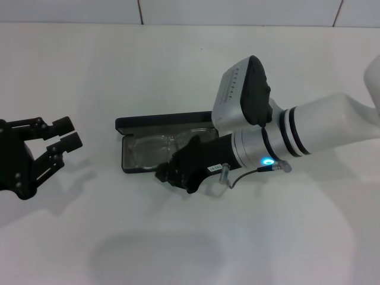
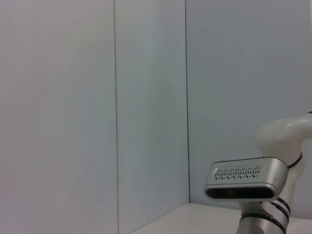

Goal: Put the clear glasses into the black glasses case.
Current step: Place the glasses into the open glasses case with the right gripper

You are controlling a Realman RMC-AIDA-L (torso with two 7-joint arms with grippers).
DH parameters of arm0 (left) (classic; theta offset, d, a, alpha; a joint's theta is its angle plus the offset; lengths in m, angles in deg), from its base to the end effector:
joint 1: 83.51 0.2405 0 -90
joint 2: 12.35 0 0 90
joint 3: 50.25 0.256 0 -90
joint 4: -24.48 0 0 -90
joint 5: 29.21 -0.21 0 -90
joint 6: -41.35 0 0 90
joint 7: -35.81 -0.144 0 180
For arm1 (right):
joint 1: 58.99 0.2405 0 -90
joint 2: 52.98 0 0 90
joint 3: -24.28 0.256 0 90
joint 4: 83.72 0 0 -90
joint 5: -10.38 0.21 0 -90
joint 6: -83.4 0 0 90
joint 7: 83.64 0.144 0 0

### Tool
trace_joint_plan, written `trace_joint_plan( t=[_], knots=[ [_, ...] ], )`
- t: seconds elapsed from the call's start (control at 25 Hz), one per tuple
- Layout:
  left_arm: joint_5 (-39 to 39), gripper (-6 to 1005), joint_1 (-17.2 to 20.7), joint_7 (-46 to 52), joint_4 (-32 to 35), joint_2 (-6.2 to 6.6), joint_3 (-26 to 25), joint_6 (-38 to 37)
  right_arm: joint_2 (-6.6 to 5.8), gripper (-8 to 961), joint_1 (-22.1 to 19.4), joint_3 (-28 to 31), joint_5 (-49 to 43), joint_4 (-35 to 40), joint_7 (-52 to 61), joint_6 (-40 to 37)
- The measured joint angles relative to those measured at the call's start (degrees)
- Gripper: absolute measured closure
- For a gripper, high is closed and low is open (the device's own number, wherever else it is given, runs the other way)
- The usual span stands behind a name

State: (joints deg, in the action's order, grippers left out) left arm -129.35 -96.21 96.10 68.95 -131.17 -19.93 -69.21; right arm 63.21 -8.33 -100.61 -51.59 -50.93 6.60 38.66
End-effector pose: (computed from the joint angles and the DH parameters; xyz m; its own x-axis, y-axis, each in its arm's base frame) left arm -0.3015 0.2344 0.0672 0.7149 -0.0186 0.6990 0.3299 -0.8724 -0.3607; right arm 0.1332 0.3524 -0.1502 0.9605 -0.2153 -0.1763 -0.2301 -0.9708 -0.0682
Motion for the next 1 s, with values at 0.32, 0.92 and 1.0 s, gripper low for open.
trace_joint_plan(
  t=[0.32,0.92,1.0],
  knots=[
    [0.4,768,0.0,0.0,0.0,0.0,0.0,0.0,0.0,845,0.3,0.1,-0.3,0.4,-0.1,-1.4],
    [0.7,769,-0.1,0.0,0.0,-0.09,0.0,0.0,0.0,845,1.8,-1.6,-1.4,-1.5,1.9,-1.6],
    [0.7,769,-0.1,-0.1,-0.1,-0.09,0.0,0.0,0.0,845,1.8,-1.7,-1.4,-1.5,1.9,-1.1]
  ],
)
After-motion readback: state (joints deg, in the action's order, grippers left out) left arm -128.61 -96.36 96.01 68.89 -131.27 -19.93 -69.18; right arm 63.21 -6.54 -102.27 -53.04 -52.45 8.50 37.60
